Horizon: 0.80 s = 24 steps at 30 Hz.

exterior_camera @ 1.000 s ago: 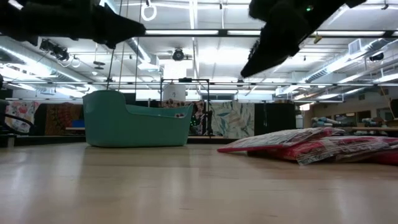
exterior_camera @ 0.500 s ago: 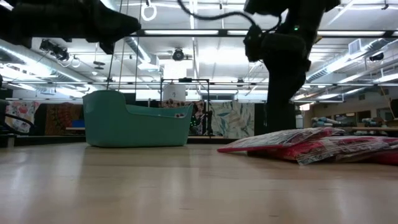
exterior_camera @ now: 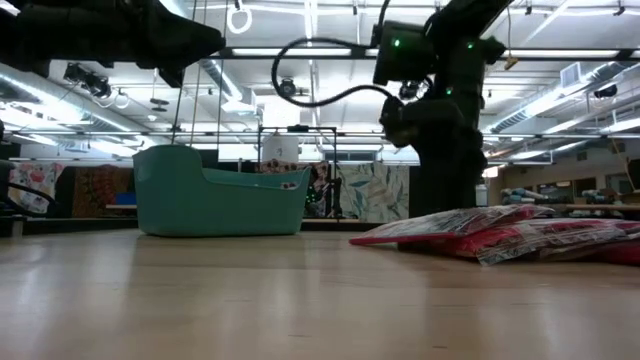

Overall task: Sort popcorn bags into baskets
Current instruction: Put the red popcorn bag into the blue bin

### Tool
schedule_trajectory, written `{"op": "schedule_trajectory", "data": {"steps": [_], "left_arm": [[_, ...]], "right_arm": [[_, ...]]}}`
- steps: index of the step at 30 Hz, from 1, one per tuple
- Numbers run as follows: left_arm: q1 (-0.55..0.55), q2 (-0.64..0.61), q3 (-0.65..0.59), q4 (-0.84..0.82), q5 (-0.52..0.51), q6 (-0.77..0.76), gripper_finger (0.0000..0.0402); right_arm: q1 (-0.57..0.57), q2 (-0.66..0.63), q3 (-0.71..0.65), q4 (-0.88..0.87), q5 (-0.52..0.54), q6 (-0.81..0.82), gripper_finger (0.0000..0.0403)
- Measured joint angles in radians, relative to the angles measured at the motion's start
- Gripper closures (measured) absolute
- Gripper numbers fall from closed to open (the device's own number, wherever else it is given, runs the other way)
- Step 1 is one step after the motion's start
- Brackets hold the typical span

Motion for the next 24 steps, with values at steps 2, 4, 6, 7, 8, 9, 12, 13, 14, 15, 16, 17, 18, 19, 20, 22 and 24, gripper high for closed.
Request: {"op": "schedule_trajectory", "data": {"steps": [2,4,6,7,8,9,12,13,14,15,16,17,18,19,20,22,24], "left_arm": [[0.000,0.000,0.000,0.000,0.000,0.000,0.0333],[0.000,0.000,0.000,-0.009,0.000,0.000,0.0333],[0.000,0.000,0.000,-0.022,0.000,0.000,0.0333],[0.000,0.000,0.000,-0.025,0.000,0.000,0.0333],[0.000,0.000,0.001,-0.031,0.000,0.000,0.0333],[0.000,0.000,0.001,-0.039,0.000,0.000,0.0333],[0.000,0.000,0.001,-0.054,0.000,0.000,0.0333],[0.000,0.000,0.001,-0.056,0.000,0.000,0.0333],[0.000,0.000,0.001,-0.057,0.000,0.001,0.0333],[0.000,0.000,0.001,-0.061,0.000,0.001,0.0333],[0.000,0.000,0.001,-0.063,0.000,0.001,0.0333],[0.000,0.000,0.001,-0.063,0.000,0.001,0.0333],[0.000,0.000,0.001,-0.066,0.000,0.001,0.0333],[0.000,0.000,0.001,-0.068,0.000,0.001,0.0333],[0.000,0.000,0.001,-0.069,0.000,0.001,0.0333],[0.000,0.000,0.001,-0.070,0.000,0.001,0.0333],[0.000,0.000,0.001,-0.074,0.000,0.002,0.0333]], "right_arm": [[-0.018,0.012,0.000,0.000,-0.019,-0.011,0.0086],[-0.036,0.026,0.000,0.011,-0.051,-0.020,0.0093],[-0.050,0.031,-0.001,0.028,-0.081,-0.031,0.0101],[-0.055,0.037,-0.002,0.046,-0.090,-0.036,0.0106],[-0.059,0.043,-0.002,0.059,-0.097,-0.040,0.0111],[-0.062,0.051,-0.003,0.053,-0.098,-0.044,0.0117],[-0.064,0.082,-0.002,0.061,-0.112,-0.061,0.0138],[-0.064,0.090,0.000,0.066,-0.117,-0.068,0.0146],[-0.064,0.100,0.000,0.073,-0.125,-0.075,0.0154],[-0.064,0.108,0.001,0.078,-0.129,-0.082,0.0164],[-0.064,0.112,0.001,0.080,-0.132,-0.089,0.0173],[-0.064,0.115,0.001,0.084,-0.133,-0.090,0.0182],[-0.064,0.117,0.000,0.088,-0.133,-0.091,0.0191],[-0.066,0.116,0.000,0.090,-0.132,-0.093,0.0200],[-0.067,0.112,0.000,0.093,-0.130,-0.095,0.0208],[-0.069,0.110,-0.001,0.101,-0.123,-0.099,0.0223],[-0.072,0.104,-0.002,0.103,-0.106,-0.101,0.0237]]}}
